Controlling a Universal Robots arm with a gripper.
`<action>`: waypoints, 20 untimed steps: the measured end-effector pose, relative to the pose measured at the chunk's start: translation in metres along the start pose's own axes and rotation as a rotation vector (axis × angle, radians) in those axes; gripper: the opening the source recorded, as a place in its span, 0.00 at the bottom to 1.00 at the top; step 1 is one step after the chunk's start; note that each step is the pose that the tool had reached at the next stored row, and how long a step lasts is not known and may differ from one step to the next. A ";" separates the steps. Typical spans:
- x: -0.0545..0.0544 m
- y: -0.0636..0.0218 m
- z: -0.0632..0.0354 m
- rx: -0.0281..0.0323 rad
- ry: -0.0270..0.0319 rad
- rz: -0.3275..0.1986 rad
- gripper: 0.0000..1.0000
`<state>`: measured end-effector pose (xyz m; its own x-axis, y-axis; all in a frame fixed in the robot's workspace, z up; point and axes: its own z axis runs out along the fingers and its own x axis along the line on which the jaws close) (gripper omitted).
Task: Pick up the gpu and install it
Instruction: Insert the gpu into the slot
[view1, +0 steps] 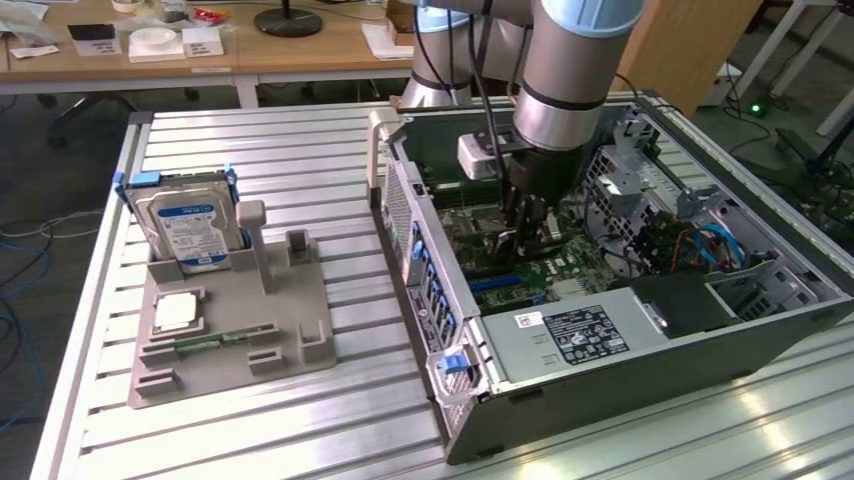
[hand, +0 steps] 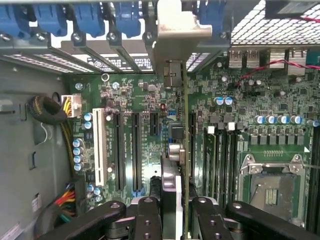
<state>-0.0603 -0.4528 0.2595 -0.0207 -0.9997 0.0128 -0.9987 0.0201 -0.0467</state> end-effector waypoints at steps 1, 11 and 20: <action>0.000 0.0005 0.0008 0.0000 0.0001 0.000 0.28; 0.002 0.0015 0.0085 -0.0001 0.0002 0.000 0.28; 0.002 0.0057 0.0097 -0.0001 0.0001 0.000 0.28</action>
<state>-0.0656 -0.4547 0.2496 -0.0206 -0.9997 0.0130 -0.9987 0.0200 -0.0466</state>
